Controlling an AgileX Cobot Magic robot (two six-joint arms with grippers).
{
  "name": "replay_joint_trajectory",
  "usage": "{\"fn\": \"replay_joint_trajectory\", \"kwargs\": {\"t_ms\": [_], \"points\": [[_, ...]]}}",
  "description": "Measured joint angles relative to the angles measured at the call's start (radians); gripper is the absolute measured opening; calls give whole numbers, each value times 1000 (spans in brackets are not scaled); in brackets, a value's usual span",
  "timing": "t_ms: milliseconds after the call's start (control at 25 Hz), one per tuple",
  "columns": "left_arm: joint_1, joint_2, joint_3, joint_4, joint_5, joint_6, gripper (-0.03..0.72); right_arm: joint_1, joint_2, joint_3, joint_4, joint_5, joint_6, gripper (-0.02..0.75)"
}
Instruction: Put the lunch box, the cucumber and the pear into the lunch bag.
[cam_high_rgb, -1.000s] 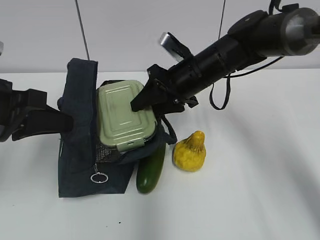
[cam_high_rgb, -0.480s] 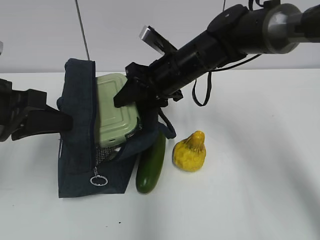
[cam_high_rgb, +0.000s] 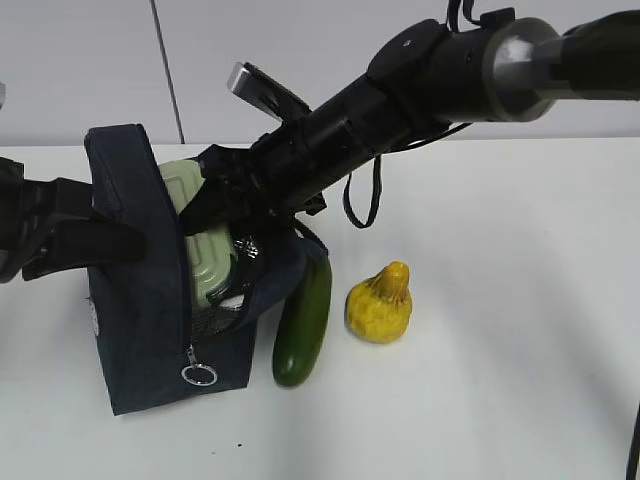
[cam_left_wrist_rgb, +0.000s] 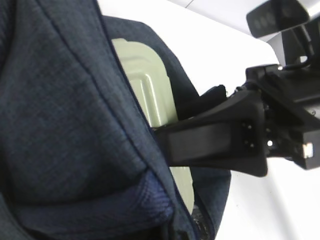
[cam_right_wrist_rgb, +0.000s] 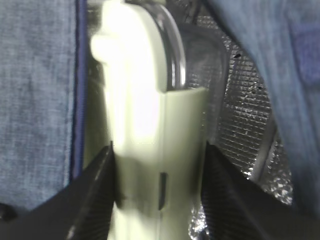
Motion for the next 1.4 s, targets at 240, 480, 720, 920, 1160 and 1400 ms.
{"fn": "replay_joint_trajectory", "kwargs": {"t_ms": [240, 480, 720, 920, 1160, 1400], "points": [[0, 0, 0, -1, -1, 1, -13, 2, 2, 0, -5, -38, -6, 375], [0, 0, 0, -3, 12, 1, -13, 2, 30, -8, -101, -35, 92, 375], [0, 0, 0, -3, 41, 1, -13, 2, 51, -12, -120, -29, 122, 375], [0, 0, 0, -1, 52, 8, -13, 2, 54, -16, -130, -19, 122, 436], [0, 0, 0, 8, 59, 12, -13, 4, 55, -32, -141, 42, 116, 546], [0, 0, 0, 9, 67, 13, -13, 2, 55, -166, -270, 150, 118, 554]]}}
